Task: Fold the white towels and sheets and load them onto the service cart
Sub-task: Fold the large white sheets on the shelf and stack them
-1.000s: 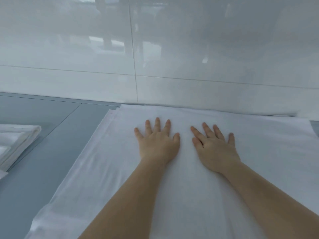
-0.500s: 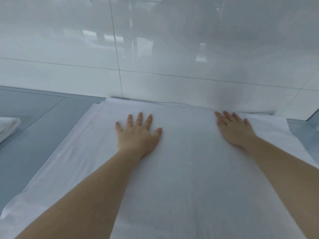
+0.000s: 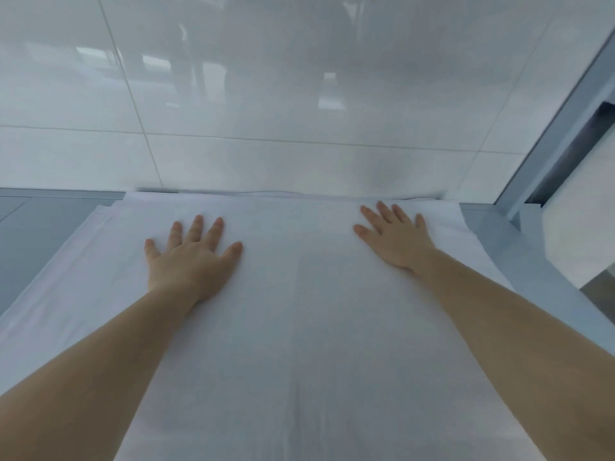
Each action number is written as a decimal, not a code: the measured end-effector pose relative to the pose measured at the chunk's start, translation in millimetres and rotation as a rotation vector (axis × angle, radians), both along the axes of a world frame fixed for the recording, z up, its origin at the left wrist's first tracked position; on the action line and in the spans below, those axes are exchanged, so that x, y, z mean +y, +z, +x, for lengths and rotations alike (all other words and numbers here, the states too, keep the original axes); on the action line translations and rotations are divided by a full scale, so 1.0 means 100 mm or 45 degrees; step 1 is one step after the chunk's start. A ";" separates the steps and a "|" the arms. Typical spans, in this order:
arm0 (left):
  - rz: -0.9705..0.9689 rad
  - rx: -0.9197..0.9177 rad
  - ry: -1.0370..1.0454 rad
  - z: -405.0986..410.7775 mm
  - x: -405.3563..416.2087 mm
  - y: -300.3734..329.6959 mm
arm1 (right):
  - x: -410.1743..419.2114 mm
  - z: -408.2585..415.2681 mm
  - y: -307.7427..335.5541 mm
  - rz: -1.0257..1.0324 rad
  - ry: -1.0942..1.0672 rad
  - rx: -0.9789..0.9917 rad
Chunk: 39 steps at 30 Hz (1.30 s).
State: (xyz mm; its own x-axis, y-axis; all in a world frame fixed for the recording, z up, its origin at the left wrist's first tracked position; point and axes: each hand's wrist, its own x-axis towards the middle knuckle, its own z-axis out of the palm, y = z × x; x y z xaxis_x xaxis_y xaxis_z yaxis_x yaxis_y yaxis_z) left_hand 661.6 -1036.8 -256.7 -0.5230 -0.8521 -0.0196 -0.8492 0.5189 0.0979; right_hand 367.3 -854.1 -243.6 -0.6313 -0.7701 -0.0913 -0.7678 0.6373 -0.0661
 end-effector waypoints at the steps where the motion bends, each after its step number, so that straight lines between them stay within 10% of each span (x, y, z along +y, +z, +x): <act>1: -0.005 -0.004 -0.001 0.00 0.00 0.00 | 0.18 -0.23 0.01 0.021 -0.119 0.000; 6: -0.020 -0.011 0.001 -0.02 0.04 0.01 | 0.43 -0.39 0.09 0.037 -0.462 -0.037; 14: -0.008 0.001 -0.012 -0.01 0.01 0.03 | -0.04 1.29 -0.10 -0.003 0.271 -0.049; 22: -0.140 0.023 -0.088 -0.04 0.05 0.03 | 1.31 0.33 0.17 0.141 -0.560 -0.097; 29: -0.289 0.347 -0.378 0.02 0.27 0.18 | 0.54 2.15 -0.12 -0.111 0.042 -0.057; 39: 0.049 -0.072 -0.434 0.40 0.87 0.00 | 0.49 2.28 -0.10 -0.105 -0.052 -0.011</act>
State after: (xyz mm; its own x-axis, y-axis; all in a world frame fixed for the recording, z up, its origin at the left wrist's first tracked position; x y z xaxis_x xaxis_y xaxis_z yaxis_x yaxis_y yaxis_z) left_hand 701.8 -949.7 -256.7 -0.7747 -0.6266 -0.0852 -0.6321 0.7706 0.0809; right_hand 595.6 -805.5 -253.7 -0.6616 -0.7491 -0.0342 -0.7407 0.6600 -0.1257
